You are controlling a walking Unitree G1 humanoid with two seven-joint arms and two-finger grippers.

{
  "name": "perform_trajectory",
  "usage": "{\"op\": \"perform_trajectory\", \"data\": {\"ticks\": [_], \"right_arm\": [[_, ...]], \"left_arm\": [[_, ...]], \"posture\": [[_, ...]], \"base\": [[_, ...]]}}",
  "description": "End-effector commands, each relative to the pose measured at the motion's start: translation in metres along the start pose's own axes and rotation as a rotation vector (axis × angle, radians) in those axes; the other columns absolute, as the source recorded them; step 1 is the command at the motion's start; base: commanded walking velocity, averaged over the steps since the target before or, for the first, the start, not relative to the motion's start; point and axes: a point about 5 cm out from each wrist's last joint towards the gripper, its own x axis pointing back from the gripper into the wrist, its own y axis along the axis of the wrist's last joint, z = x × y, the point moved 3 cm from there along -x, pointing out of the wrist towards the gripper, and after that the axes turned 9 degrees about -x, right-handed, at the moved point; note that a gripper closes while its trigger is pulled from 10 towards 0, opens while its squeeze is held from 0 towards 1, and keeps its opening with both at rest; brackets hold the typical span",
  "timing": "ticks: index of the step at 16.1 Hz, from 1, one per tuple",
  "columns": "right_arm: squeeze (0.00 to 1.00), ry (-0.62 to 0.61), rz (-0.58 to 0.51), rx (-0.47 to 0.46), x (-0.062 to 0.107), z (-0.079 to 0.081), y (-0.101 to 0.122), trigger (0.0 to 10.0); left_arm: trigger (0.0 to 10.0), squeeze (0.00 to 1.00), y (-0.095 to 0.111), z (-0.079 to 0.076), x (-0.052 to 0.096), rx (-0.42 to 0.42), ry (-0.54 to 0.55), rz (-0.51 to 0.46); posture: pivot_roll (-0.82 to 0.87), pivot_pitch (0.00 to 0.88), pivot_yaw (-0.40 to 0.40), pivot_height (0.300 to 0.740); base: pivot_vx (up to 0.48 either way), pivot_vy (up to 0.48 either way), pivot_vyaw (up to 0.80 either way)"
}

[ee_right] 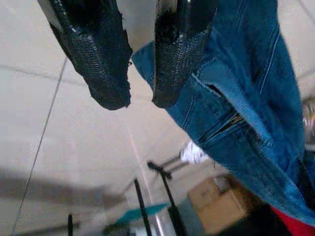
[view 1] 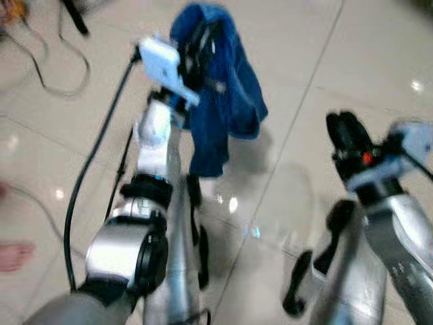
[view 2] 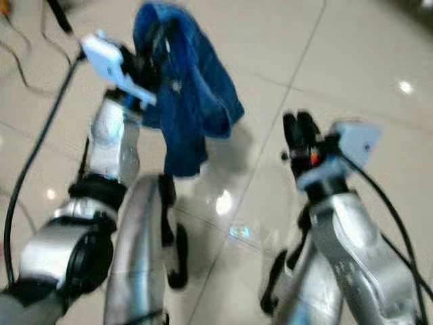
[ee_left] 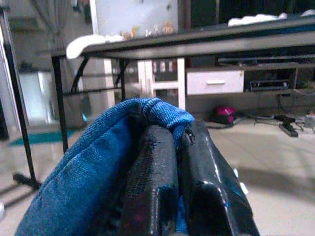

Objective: Hang hanger

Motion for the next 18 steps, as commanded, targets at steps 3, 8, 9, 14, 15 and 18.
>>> {"op": "perform_trajectory", "data": {"ticks": [3,8,9,14,15,18], "right_arm": [[0.00,0.031,-0.006,-0.015,-0.004,0.005,-0.009,10.0],[0.00,0.042,-0.030,-0.027,-0.013,0.004,-0.015,10.0],[0.00,0.043,-0.038,-0.026,-0.017,0.003,-0.015,10.0],[0.00,0.070,-0.048,-0.021,-0.026,0.002,-0.017,10.0],[0.00,0.074,-0.050,-0.022,-0.027,0.002,-0.017,10.0],[0.00,0.080,-0.052,-0.028,-0.031,0.002,-0.021,10.0]], "left_arm": [[0.0,0.00,0.000,0.005,0.012,-0.015,0.005,0.007],[0.0,0.00,-0.003,0.003,0.026,-0.016,-0.008,0.036],[0.0,0.00,-0.002,0.003,0.027,-0.016,-0.009,0.038],[0.0,0.00,-0.002,0.000,0.029,-0.011,-0.007,0.047],[0.0,0.00,-0.002,0.000,0.031,-0.007,0.002,0.050],[0.0,0.00,-0.002,-0.001,0.037,0.005,0.013,0.065]], "posture": [[-0.26,0.122,0.179,0.530],[-0.24,0.069,0.181,0.580],[-0.24,0.052,0.178,0.590],[-0.22,0.025,0.155,0.640],[-0.22,0.025,0.153,0.650],[-0.20,0.018,0.151,0.685]], "base": [[0.000,0.000,0.00],[0.000,0.000,0.00],[0.000,0.000,0.00],[0.000,0.000,0.00],[0.000,0.000,0.00],[0.000,0.000,0.00]]}}
